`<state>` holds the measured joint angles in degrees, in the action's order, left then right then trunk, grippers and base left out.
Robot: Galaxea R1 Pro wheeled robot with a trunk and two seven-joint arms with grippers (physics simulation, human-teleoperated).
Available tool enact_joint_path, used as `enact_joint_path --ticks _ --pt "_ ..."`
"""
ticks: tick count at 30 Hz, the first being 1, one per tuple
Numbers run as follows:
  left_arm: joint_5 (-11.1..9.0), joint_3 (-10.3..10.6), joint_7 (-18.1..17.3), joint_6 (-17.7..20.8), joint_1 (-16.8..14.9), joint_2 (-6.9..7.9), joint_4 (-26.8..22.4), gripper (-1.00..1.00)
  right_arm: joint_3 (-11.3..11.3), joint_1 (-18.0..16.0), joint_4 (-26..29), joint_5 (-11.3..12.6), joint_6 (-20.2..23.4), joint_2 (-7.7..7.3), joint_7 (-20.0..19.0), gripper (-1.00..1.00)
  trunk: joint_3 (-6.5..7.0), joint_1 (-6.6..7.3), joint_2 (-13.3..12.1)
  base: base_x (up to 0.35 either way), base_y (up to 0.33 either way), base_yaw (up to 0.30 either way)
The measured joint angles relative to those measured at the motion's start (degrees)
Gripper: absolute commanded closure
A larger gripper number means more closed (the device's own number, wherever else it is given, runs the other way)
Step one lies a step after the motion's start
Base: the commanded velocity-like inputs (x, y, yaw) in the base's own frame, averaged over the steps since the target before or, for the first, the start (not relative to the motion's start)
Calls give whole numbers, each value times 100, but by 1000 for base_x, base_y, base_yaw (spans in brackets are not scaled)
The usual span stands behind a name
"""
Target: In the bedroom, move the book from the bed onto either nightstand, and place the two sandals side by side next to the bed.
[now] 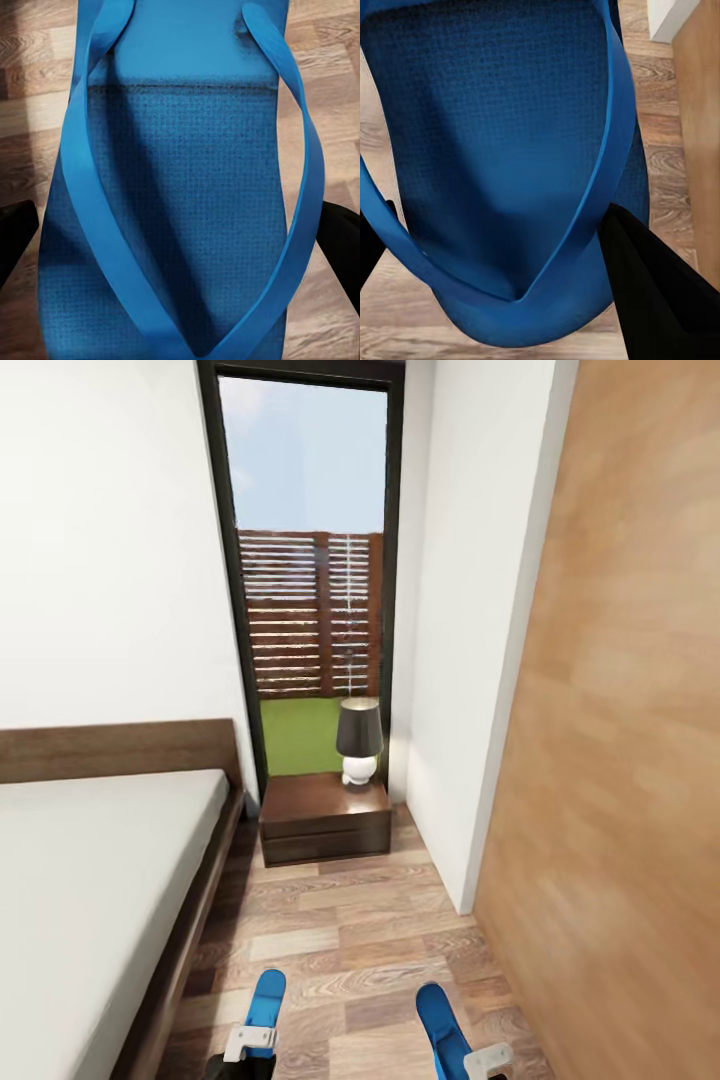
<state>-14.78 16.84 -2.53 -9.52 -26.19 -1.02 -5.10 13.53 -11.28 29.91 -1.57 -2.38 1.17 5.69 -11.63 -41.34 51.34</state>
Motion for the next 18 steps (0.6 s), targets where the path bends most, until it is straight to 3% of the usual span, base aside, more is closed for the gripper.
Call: enact_joint_path --ticks 7,18 --pt "0 0 0 0 2 -1 0 100 2 0 -2 0 0 3 0 100 0 0 0 325 -50 0" --pt "0 0 -1 1 0 0 -1 100 2 0 -6 0 0 9 0 100 0 -1 0 285 -135 0"
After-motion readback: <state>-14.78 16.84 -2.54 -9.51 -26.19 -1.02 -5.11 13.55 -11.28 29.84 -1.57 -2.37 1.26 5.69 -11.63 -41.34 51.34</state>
